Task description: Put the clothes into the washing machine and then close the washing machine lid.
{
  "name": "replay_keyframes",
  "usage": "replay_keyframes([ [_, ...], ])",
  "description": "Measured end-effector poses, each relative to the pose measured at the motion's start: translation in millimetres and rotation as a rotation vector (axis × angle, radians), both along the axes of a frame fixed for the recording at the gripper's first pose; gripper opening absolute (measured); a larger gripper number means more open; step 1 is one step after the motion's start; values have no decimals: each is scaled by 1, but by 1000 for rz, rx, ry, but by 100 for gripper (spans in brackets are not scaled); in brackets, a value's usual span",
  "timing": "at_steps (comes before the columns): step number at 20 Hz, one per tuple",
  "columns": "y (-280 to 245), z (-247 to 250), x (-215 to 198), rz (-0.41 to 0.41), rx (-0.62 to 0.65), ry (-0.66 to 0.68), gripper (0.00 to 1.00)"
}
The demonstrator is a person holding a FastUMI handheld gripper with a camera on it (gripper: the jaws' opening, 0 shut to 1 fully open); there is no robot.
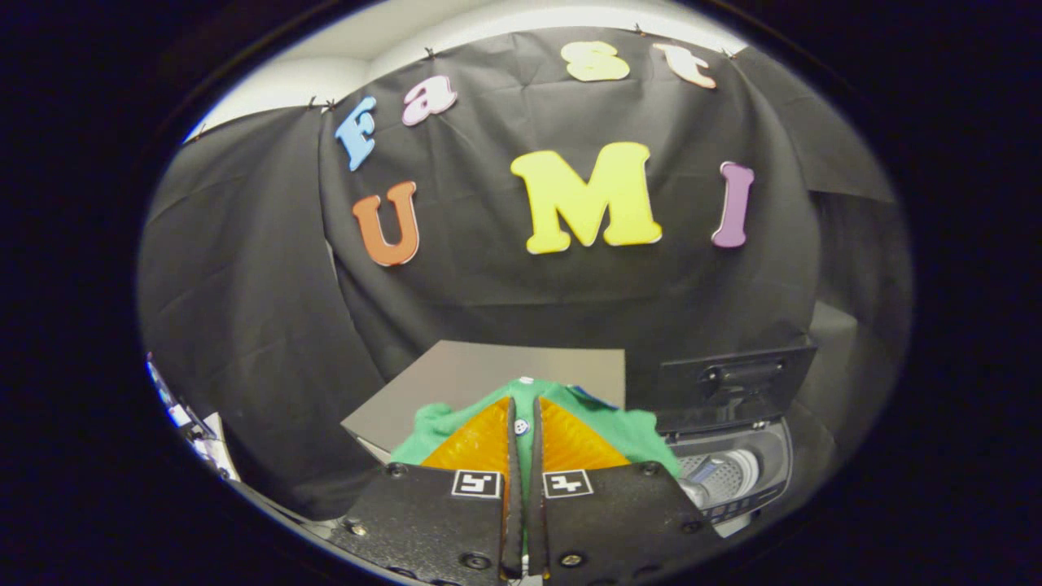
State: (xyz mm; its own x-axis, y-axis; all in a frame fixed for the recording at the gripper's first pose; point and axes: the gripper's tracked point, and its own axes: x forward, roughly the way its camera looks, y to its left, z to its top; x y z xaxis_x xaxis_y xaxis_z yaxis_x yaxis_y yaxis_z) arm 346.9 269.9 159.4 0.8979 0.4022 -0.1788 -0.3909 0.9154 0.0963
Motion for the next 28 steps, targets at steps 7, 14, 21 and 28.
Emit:
replay_keyframes([
  [7, -115, 51, -24, -135, 13, -108, 6],
  [14, -224, 65, 4, -244, 3, -137, 6],
  [21, -275, 9, 76, -214, -75, -59, 6],
  [28, -272, -82, 148, -118, -183, 85, 6],
])
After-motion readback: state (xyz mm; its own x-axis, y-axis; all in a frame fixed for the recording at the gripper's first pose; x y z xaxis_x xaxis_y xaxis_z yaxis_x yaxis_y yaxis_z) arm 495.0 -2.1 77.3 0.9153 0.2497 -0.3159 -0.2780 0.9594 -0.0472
